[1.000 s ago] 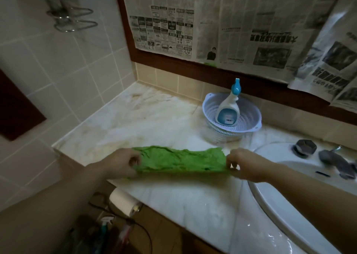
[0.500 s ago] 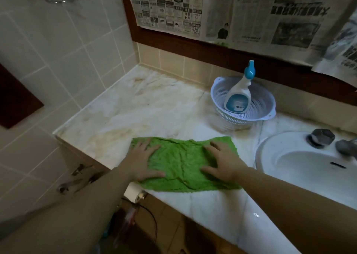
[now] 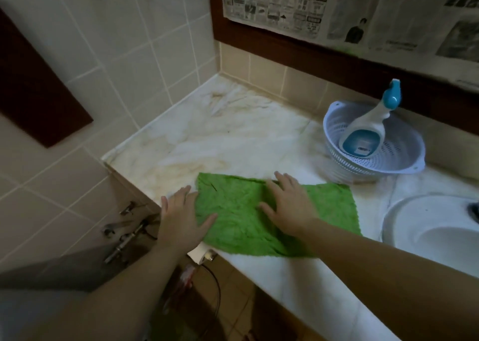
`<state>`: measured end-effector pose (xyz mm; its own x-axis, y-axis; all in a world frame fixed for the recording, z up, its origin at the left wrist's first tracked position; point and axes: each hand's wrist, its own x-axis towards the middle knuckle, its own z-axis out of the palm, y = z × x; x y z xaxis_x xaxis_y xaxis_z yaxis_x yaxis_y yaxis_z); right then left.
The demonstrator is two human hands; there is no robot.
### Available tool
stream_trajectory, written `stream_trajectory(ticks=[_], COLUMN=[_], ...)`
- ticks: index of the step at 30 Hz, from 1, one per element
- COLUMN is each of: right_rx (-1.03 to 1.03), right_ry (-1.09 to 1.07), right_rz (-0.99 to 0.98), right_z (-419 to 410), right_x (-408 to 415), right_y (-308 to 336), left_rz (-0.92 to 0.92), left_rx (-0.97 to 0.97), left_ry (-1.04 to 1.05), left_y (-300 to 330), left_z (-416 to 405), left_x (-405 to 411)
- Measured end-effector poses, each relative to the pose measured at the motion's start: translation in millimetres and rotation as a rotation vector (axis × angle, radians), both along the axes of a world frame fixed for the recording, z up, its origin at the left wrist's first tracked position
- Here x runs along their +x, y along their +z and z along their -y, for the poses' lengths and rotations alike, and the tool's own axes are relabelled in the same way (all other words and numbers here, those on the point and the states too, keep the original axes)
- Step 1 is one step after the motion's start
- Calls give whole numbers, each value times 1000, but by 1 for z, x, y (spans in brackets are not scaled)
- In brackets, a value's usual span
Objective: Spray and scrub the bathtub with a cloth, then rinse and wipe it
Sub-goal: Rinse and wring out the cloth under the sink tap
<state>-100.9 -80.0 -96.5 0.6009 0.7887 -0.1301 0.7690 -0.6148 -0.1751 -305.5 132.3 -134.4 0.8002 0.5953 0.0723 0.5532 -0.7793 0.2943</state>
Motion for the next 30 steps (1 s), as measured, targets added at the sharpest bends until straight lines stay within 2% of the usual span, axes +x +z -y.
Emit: stream_trajectory(ticks=[2,4,8,10,13,16,18,22,27,30], right_rx=[-13,-32,-54,-57,-14,132,201,231,167,114], right_ry=[157,239,182,110,59,53,52,94,34,-18], right_rz=[-71,-94,-103,-151,-240,-348,-373,-297,-238,-198], right_z=[-46,-87,-145,-163,-172,-158,-138,-76,21,76], right_x=[-9,-20,-38,-41,-35,-19,-6,30,80,106], right_y=[4,5,3,4,7,16,27,44,54,51], left_rz=[71,82,125,109,94,166,229,293,270,226], left_rx=[68,15,-610,-721,-643,-558,-577,-605,-619,-670], left_ry=[109,231,520,570,521,462,407,248,-14,-97], left_y=[-2,-4,0,5,13,22,32,56,82,84], left_z=[7,14,26,28,33,40,49,78,139,185], left_x=[-18,-33,-40,-39,-35,-34,-33,-20,38,83])
